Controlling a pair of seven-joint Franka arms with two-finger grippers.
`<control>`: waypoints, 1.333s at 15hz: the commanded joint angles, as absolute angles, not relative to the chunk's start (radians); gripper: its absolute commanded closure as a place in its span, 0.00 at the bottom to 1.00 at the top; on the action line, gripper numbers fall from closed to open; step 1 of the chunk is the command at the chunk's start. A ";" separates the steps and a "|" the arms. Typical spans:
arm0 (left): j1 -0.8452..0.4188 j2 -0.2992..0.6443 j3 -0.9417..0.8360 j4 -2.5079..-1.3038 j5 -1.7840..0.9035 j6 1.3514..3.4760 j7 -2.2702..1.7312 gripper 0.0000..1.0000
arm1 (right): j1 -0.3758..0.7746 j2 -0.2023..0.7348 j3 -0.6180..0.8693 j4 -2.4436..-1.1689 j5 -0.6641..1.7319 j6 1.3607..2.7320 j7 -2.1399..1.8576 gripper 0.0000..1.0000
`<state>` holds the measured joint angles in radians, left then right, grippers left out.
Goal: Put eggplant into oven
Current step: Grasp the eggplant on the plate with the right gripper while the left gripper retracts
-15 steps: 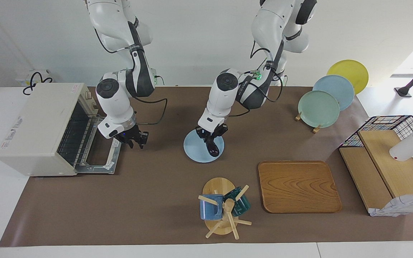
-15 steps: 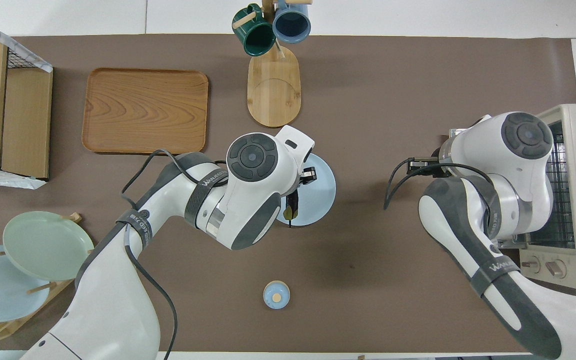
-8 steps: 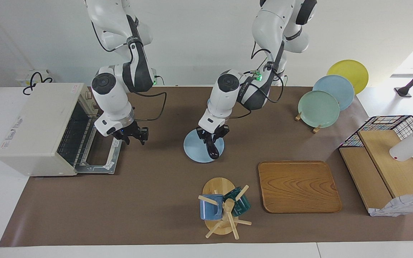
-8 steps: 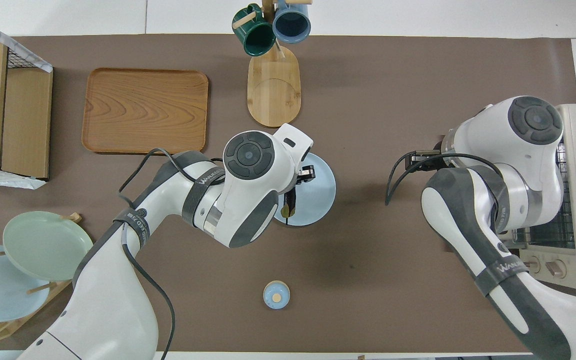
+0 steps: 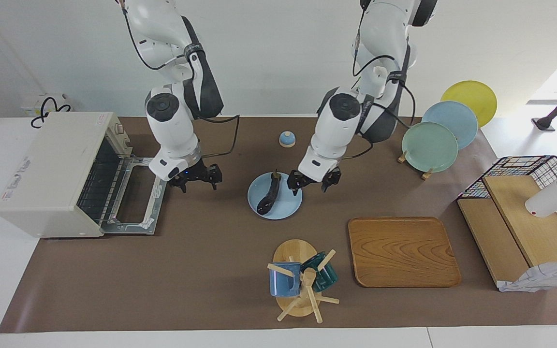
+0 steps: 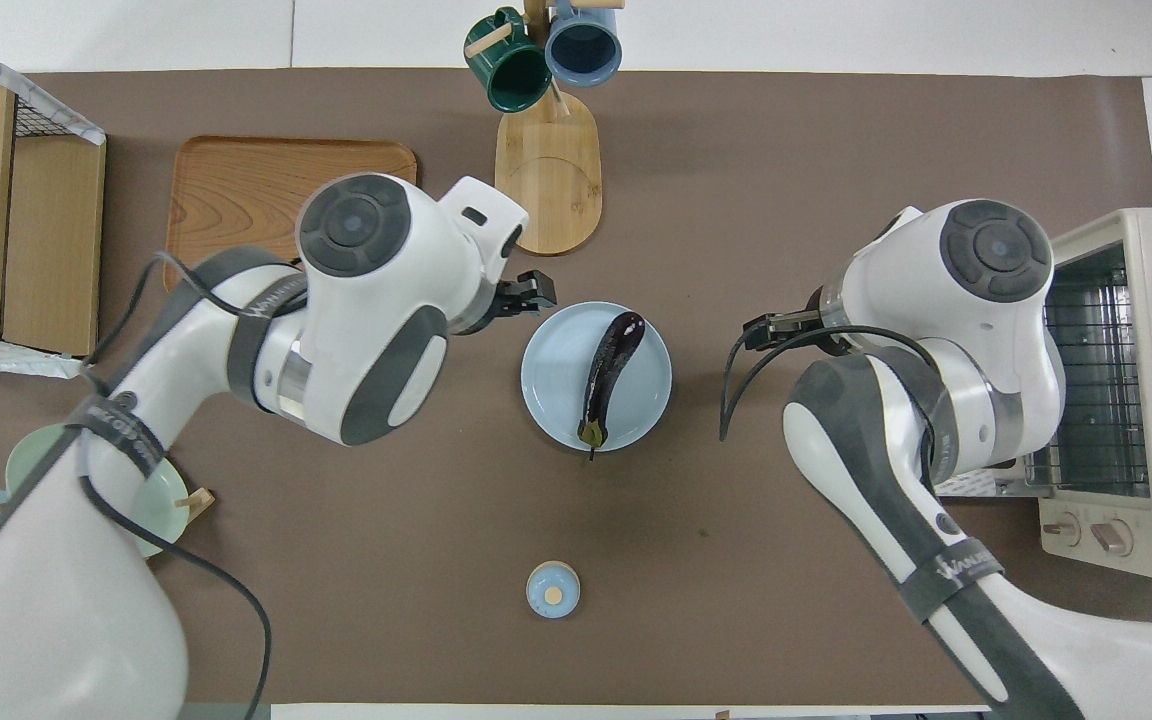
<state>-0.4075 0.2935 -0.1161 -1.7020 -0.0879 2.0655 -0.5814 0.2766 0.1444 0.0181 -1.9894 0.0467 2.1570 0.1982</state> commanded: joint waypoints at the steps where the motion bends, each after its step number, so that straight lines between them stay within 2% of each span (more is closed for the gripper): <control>1: -0.277 0.261 -0.120 -1.605 -0.101 1.884 -0.436 0.00 | 0.397 0.231 0.043 -1.826 0.051 2.091 0.371 0.00; 4: -0.155 0.253 -0.118 -1.536 -0.097 1.774 -0.322 0.00 | 0.524 0.412 0.044 -1.565 -0.047 2.010 0.558 0.00; 6: -0.105 0.209 -0.115 -1.545 -0.094 1.726 -0.228 0.00 | 0.625 0.510 0.043 -1.511 -0.071 2.040 0.668 0.00; 7: -0.078 0.186 -0.115 -1.548 -0.094 1.697 -0.174 0.00 | 0.655 0.529 0.043 -1.511 -0.081 2.087 0.690 0.00; 9: -0.029 0.138 -0.114 -1.560 -0.094 1.637 -0.073 0.00 | 0.661 0.526 0.044 -1.581 -0.094 2.175 0.693 0.00; 12: -0.015 0.055 -0.114 -1.632 -0.049 1.606 -0.051 0.00 | 0.684 0.505 0.044 -1.653 -0.095 2.226 0.696 0.23; 16: -0.015 0.012 -0.114 -1.674 -0.048 1.603 -0.051 0.00 | 0.684 0.483 0.044 -1.724 -0.095 2.272 0.695 0.45; 20: -0.032 0.011 -0.094 -1.652 -0.040 1.577 -0.049 0.00 | 0.684 0.474 0.044 -1.772 -0.095 2.319 0.693 0.46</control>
<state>-0.0185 0.0326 -0.1115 -1.6428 -0.0625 1.5987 -0.0634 0.6862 0.5091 0.0428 -1.7143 -0.0798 2.2847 0.6949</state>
